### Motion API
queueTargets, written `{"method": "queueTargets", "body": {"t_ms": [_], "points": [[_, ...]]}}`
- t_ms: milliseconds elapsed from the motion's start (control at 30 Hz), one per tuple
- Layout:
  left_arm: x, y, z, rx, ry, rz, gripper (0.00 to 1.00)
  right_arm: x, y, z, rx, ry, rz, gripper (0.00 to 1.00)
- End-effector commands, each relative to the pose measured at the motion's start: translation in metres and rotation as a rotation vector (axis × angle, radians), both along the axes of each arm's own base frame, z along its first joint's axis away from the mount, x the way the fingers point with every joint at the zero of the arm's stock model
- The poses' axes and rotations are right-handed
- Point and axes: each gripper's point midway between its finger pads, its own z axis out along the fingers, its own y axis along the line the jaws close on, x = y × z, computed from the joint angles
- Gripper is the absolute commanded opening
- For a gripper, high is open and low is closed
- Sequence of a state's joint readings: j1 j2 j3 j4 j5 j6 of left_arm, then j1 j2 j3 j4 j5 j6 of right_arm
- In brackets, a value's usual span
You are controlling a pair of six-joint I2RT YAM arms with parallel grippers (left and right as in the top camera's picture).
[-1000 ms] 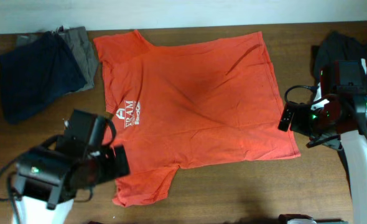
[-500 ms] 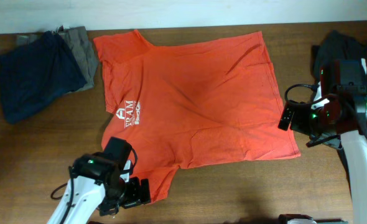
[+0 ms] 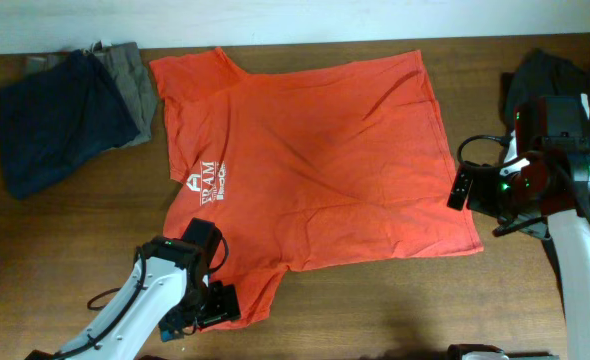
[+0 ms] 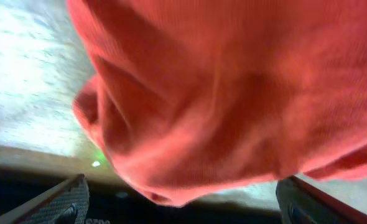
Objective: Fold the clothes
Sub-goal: 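Grasp the near left and near right hem corners with both grippers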
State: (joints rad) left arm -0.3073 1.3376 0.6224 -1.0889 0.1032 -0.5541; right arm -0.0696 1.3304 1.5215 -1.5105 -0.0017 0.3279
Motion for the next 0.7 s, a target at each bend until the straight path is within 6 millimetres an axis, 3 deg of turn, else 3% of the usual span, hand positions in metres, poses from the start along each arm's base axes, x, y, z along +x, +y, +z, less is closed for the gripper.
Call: {"method": "queueTargets", "body": {"t_ms": [0,300,367,467,633,667], "points": [[0.0034,0.011,-0.0032,0.068,-0.021,0.0,0.95,0.0007,-0.0036,0.0039,-0.017,-0.016,0.001,0.99],[0.003,0.0114,-0.0071,0.061,-0.027,-0.028,0.89,0.0039,-0.0039,0.0048,-0.018,-0.029,0.001,0.99],[0.0031,0.0112,-0.0071,0.06,-0.028,-0.028,0.77,0.0046,-0.0039,0.0049,-0.018,-0.032,0.001,0.99],[0.0022,0.0093,-0.007,0.049,-0.023,-0.026,0.51,0.0047,-0.0039,0.0049,-0.018,-0.032,0.001,0.99],[-0.0018,0.0053,-0.006,0.021,-0.004,-0.037,0.39,0.0065,-0.0041,0.0055,-0.019,-0.04,0.0,0.99],[-0.0035,0.0026,-0.0055,0.005,0.005,-0.032,0.23,0.0075,-0.0041,0.0053,-0.019,-0.041,0.0,0.99]]}}
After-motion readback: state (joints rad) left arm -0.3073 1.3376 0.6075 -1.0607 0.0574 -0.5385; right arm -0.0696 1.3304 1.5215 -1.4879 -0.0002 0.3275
